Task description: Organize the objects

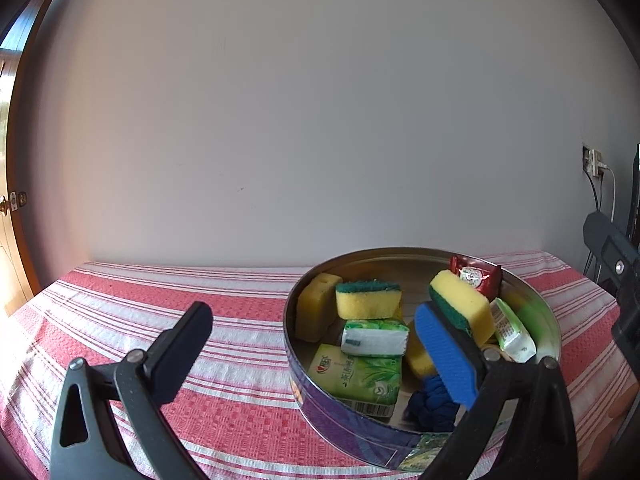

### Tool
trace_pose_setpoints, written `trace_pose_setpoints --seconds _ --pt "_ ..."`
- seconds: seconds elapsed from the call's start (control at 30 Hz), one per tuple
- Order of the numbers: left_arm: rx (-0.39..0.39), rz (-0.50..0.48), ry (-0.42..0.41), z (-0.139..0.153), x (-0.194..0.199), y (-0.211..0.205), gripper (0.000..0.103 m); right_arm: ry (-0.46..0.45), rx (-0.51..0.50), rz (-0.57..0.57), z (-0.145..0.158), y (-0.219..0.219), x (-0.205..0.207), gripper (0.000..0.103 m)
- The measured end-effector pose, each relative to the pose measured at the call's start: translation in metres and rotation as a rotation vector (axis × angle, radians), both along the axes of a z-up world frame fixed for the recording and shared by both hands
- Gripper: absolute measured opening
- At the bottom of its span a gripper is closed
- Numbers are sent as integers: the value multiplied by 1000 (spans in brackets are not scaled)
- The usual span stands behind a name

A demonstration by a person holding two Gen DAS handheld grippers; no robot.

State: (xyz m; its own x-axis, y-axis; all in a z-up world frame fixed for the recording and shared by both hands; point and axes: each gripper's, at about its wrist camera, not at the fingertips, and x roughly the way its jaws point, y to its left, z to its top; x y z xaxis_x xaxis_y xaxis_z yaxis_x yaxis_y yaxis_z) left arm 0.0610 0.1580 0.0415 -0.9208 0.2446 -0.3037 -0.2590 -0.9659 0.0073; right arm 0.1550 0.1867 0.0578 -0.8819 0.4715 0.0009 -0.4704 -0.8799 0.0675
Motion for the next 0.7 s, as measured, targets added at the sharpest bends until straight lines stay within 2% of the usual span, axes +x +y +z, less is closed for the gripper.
trace_pose_setpoints --seconds 0.7 --pt "0 -12 -6 -1 1 -3 103 -9 5 -4 4 0 -30 102"
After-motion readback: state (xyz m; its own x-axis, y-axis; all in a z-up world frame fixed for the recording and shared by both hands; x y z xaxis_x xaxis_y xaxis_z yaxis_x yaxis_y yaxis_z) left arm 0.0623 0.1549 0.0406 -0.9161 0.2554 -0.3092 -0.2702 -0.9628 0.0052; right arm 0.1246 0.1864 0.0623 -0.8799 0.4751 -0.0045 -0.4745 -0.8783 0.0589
